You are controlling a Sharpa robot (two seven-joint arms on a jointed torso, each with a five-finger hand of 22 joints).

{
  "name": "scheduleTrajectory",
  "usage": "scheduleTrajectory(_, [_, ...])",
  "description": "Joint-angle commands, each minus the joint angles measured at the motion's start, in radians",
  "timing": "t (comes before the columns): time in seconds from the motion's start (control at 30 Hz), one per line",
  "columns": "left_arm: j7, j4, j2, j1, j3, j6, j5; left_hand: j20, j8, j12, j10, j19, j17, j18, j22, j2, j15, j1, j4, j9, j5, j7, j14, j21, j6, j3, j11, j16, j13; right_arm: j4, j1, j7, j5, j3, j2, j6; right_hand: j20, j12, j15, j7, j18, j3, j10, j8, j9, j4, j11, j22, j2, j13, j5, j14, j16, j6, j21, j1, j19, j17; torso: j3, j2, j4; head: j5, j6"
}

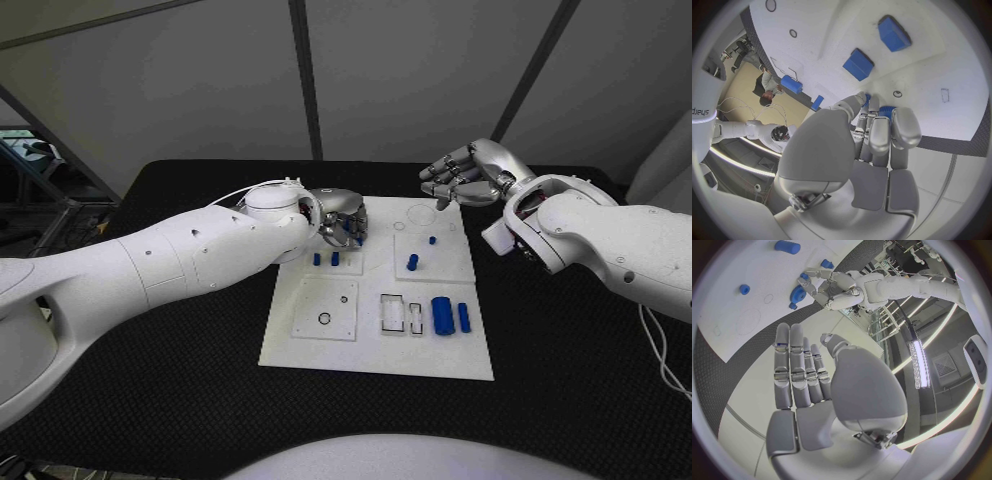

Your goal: Assemble the parts on the task board

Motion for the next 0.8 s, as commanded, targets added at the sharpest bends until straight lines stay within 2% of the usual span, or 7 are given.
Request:
scheduleTrajectory(0.03, [0.020,0.010,-0.008,0.000,0.000,-0.027,0.047,0.001,-0.008,-0.010,0.008,0.010,-0.002,-0.107,0.003,0.002,0.000,-0.001,-0.003,-0.003,-0.004,0.005,0.004,0.007,0.009,0.009,0.003,0.005,0.000,0.000,0.001,0.004,-0.002,0.001,0.000,0.006,0.003,-0.006,0.004,0.003,0.003,0.006,0.000,-0.002,0.001,0.001,0.004,-0.001,0.004,-0.001,0.003,0.002,-0.004,-0.001,-0.004,0.005,0.003,-0.001,-0.0009,-0.002,0.0013,-0.001,0.002])
scheduleTrajectory(0.2, [0.023,0.028,-0.029,-0.001,0.004,-0.048,0.085,0.002,-0.011,-0.015,0.010,0.010,-0.001,-0.107,0.004,0.002,0.002,-0.001,-0.007,-0.005,-0.003,0.009,0.005,0.007,0.011,0.012,0.006,0.006,0.000,-0.003,0.001,0.005,-0.002,0.001,0.000,0.006,0.003,-0.006,0.004,0.003,0.003,0.006,0.000,-0.002,0.001,0.001,0.004,-0.001,0.004,-0.001,0.003,0.002,-0.004,-0.001,-0.004,0.005,0.003,-0.001,-0.0010,-0.001,0.0011,0.002,0.005])
scheduleTrajectory(0.47, [0.026,0.055,-0.049,-0.001,0.028,-0.071,0.100,0.003,-0.014,-0.019,0.014,0.010,-0.001,-0.107,0.004,0.002,0.004,0.000,-0.010,-0.006,-0.002,0.011,0.006,0.007,0.016,0.016,0.008,0.007,0.000,-0.013,0.001,0.008,-0.002,0.001,0.002,0.007,0.003,-0.006,0.004,0.003,0.003,0.006,0.000,-0.002,0.001,0.001,0.004,-0.001,0.004,-0.001,0.003,0.002,-0.004,-0.001,-0.004,0.005,0.003,-0.001,-0.0007,0.000,0.0013,0.008,0.010])
scheduleTrajectory(0.57, [0.025,0.063,-0.056,-0.001,0.034,-0.075,0.101,0.003,-0.015,-0.020,0.015,0.009,-0.001,-0.107,0.004,0.002,0.004,0.001,-0.012,-0.006,-0.001,0.012,0.006,0.006,0.016,0.018,0.008,0.007,0.001,-0.017,0.001,0.010,-0.001,0.001,0.000,0.006,0.003,-0.006,0.004,0.003,0.003,0.007,0.001,-0.002,0.001,0.001,0.004,-0.001,0.005,-0.002,0.004,0.003,-0.005,0.000,-0.004,0.004,0.004,-0.001,-0.0014,-0.001,0.0020,0.008,0.010])
scheduleTrajectory(0.67, [0.024,0.073,-0.071,-0.002,0.039,-0.074,0.101,0.003,-0.015,-0.020,0.015,0.009,-0.001,-0.107,0.004,0.002,0.004,0.001,-0.012,-0.006,-0.001,0.012,0.006,0.006,0.016,0.018,0.008,0.007,0.001,-0.022,0.001,0.010,0.000,0.001,-0.003,0.005,0.003,-0.006,0.004,0.003,0.003,0.007,0.001,-0.002,0.001,0.001,0.004,-0.001,0.005,-0.002,0.004,0.003,-0.005,0.000,-0.004,0.004,0.004,-0.001,-0.0010,0.000,-0.0005,0.011,0.010])
scheduleTrajectory(0.8, [0.019,0.089,-0.095,-0.002,0.045,-0.074,0.102,0.003,-0.016,-0.022,0.017,0.010,-0.002,-0.107,0.005,0.001,0.004,0.001,-0.014,-0.007,0.000,0.012,0.007,0.007,0.018,0.020,0.009,0.008,0.001,-0.027,0.001,0.010,0.000,0.001,-0.004,0.005,0.003,-0.006,0.004,0.003,0.003,0.007,0.001,-0.002,0.001,0.001,0.004,-0.001,0.005,-0.002,0.004,0.003,-0.005,0.000,-0.004,0.004,0.004,-0.001,-0.0012,0.000,0.0009,0.008,0.010])
